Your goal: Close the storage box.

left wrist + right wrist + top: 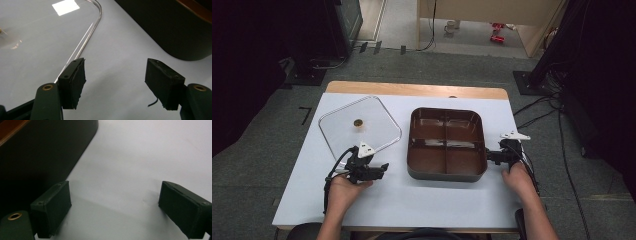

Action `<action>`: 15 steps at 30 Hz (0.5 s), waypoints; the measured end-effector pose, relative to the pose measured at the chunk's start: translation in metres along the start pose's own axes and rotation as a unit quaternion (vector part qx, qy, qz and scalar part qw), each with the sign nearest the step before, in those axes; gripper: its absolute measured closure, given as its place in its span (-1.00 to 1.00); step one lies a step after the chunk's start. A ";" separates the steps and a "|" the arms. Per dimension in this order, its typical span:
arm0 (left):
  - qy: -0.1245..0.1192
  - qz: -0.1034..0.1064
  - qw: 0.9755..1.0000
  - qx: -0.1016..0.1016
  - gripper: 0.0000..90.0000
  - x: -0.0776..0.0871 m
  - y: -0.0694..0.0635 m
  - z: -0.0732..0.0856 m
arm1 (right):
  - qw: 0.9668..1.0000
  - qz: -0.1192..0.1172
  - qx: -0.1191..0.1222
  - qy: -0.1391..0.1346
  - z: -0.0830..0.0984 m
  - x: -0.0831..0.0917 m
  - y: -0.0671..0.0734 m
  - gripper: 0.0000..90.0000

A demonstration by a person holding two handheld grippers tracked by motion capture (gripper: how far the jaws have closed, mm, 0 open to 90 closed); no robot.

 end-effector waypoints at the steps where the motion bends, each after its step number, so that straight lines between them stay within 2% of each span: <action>1: -0.002 0.000 1.000 0.002 -0.28 0.001 0.001 0.000 | 1.000 0.000 0.000 0.000 0.000 0.000 0.000 -0.77; 4: -0.003 -0.004 1.000 0.007 -0.31 0.003 0.006 -0.003 | 1.000 0.000 0.000 0.000 0.000 0.000 0.000 -0.77; 13: -0.012 0.005 1.000 0.012 -0.35 0.005 0.013 -0.011 | 1.000 0.000 0.000 0.000 0.000 0.000 0.000 -0.77; 15: -0.010 0.018 1.000 0.022 -0.36 0.004 0.016 -0.014 | 1.000 0.000 0.000 0.000 0.000 0.000 0.000 -0.77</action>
Point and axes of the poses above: each handheld gripper's, and its own axes: x roughly backward along the jaws, z roughly out of its underside, y roughly to its left, the point moved 4 cm from there along -x, roughly forward along the jaws, and after that the axes turned 6 degrees about y, right-handed, at the moved point
